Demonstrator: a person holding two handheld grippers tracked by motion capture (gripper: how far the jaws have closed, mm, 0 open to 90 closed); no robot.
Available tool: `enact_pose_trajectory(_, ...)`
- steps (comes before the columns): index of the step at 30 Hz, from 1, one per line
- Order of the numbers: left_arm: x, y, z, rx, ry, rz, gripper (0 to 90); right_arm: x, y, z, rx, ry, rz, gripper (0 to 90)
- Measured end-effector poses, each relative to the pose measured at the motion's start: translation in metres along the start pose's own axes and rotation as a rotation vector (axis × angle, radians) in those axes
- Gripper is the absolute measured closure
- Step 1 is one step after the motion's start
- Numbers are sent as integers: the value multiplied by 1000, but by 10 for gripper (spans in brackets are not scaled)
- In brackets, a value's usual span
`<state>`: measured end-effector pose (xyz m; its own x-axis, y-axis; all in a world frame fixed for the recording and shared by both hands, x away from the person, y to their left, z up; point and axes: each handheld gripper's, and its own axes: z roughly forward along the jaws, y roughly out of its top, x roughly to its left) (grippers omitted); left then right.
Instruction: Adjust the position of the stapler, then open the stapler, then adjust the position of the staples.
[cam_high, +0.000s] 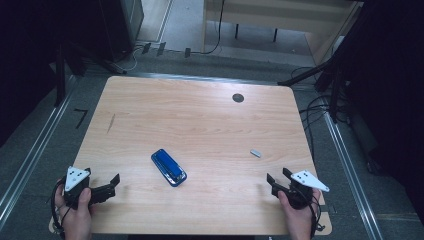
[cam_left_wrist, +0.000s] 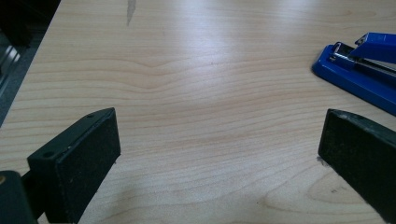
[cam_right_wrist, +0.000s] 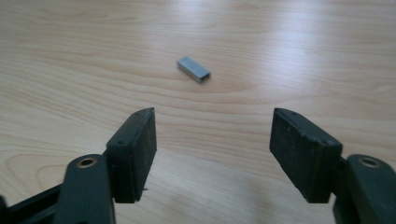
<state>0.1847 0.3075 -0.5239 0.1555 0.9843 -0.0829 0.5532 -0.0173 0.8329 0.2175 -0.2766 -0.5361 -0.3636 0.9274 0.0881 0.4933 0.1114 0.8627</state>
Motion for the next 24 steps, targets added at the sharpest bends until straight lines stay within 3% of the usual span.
enact_pose_trajectory(3, 0, 1, 1, 5, -4, -4, 0, 8, 5, 1, 1, 18, -5, 334)
enact_pose_trajectory(6, -1, 1, 2, 8, -4, 4, 0, 25, 13, 3, 0, 64, -39, 377)
enact_pose_trajectory(13, 0, 0, 0, 1, -16, 1, 0, 45, 22, 6, 6, 61, -88, 395)
enact_pose_trajectory(18, -3, 0, 1, 11, -5, 26, 0, 60, 30, 12, 36, 122, -134, 448)
enact_pose_trajectory(21, -4, 0, 1, 9, -4, 36, 0, 68, 31, 15, 20, 131, -150, 446)
enact_pose_trajectory(24, -5, 0, 1, 10, -1, 41, 0, 78, 35, 21, 57, 146, -156, 445)
